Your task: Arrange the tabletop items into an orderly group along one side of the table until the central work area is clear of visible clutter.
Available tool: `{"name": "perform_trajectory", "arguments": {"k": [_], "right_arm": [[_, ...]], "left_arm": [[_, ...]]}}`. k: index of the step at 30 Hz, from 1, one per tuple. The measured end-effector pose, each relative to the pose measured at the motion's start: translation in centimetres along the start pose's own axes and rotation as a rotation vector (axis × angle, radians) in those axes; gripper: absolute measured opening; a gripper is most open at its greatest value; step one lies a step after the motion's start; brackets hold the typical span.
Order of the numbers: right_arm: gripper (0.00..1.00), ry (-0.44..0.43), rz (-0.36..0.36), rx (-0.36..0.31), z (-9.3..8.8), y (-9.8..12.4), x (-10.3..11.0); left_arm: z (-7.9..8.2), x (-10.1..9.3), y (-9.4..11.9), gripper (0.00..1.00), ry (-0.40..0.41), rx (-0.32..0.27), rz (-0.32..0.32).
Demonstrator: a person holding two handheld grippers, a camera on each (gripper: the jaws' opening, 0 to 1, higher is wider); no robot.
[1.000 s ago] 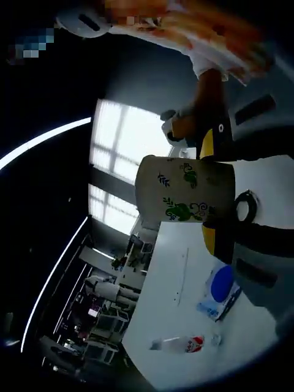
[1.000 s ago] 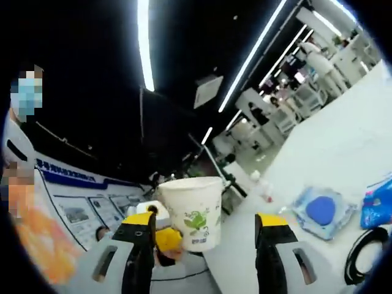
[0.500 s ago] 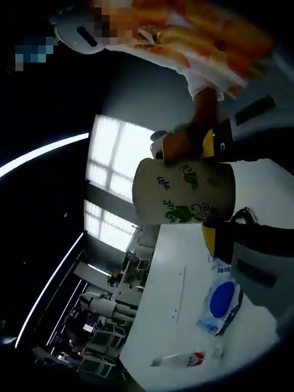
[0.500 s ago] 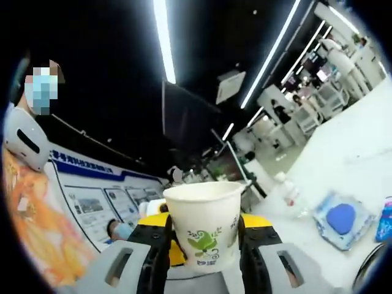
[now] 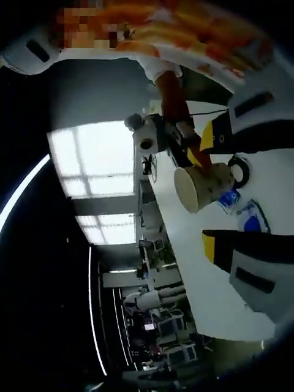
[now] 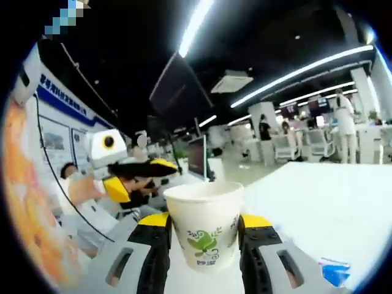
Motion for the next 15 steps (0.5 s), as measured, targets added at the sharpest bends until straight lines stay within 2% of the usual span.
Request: {"name": "perform_trajectory", "arguments": {"k": [3,4,5,6,8,9,11,13,15], "right_arm": [[0.43,0.072,0.010,0.039,-0.2,-0.5,0.6],[0.43,0.095,0.011,0.047,-0.2,-0.6,0.8],[0.43,0.108,0.009,0.052,-0.2,-0.7,1.0],[0.43,0.117,0.011,0.063,-0.4,-0.9,1.3],[0.43,0.123,0.004,0.086,-0.8,-1.0,1.5],[0.43,0.132,0.006,0.097,-0.9,-1.0,1.6],[0.43,0.180,0.000,0.121,-1.2,-1.0,1.8],[0.43,0.235,-0.014,0.142,-1.2,-0.9,2.0],[0.43,0.280,-0.018,0.142,-1.1,-1.0,2.4]], "left_arm": [[0.4,-0.2,-0.9,0.43,-0.099,0.116,-0.010],[0.6,-0.1,-1.3,0.43,-0.147,0.159,0.007],[0.8,0.0,-1.6,0.43,-0.165,0.172,0.021],[1.1,-0.6,-2.1,0.44,-0.183,0.171,-0.012],[1.6,-1.5,-2.7,0.43,-0.150,0.154,-0.069],[1.6,-1.7,-2.8,0.40,-0.144,0.161,-0.077],[1.1,-2.0,-3.1,0.33,-0.152,0.207,-0.097],[0.2,-2.5,-3.1,0.25,-0.142,0.280,-0.126],[-0.6,-3.1,-3.4,0.20,-0.084,0.313,-0.145]]}}
Point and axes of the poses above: the point that each gripper's makers call its tool centre point, and the gripper's own axes: y roughly backward along the fingers, x roughly to its left, z roughly out of its top, the point moved 4 cm from there along y, roughly backward along the fingers, and after that the axes turned 3 degrees about x, right-handed, at the moved point
